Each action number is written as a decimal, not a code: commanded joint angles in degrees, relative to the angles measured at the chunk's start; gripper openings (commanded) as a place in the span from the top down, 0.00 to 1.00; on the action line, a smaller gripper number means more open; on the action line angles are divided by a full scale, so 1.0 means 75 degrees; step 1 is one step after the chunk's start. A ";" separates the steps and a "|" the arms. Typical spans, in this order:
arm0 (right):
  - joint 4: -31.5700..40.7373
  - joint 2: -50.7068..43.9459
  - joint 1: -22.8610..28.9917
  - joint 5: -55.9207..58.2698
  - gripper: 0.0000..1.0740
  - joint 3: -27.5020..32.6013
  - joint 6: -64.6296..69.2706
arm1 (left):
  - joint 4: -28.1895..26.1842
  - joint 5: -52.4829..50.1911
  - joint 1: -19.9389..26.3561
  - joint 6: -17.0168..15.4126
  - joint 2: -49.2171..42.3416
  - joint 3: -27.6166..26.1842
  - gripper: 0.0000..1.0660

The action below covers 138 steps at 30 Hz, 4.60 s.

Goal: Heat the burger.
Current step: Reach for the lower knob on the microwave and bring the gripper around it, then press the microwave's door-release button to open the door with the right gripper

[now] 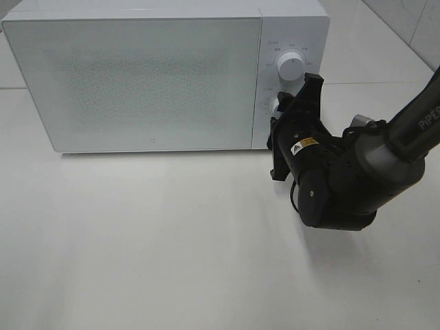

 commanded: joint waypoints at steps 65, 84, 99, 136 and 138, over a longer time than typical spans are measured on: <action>-0.1008 -0.2773 0.0038 0.3499 0.36 0.1642 -0.5676 | -0.0069 -0.0099 0.0015 -0.0008 -0.0168 0.0038 0.06; -0.2628 -0.5416 -0.0046 0.7464 0.36 0.1589 -1.1215 | -0.0069 -0.0099 0.0015 -0.0008 -0.0168 0.0038 0.06; -0.3888 -0.7930 -0.0099 1.2246 0.36 0.1291 -1.1215 | -0.0069 -0.0099 0.0015 -0.0008 -0.0168 0.0038 0.06; -0.4270 -1.4263 -0.4156 1.6845 0.36 0.1711 -1.1650 | -0.0069 -0.0099 0.0015 -0.0008 -0.0168 0.0038 0.06; -0.4278 -1.4477 -0.4156 1.6845 0.36 0.1772 -1.1688 | -0.0069 -0.0099 0.0015 -0.0008 -0.0168 0.0038 0.06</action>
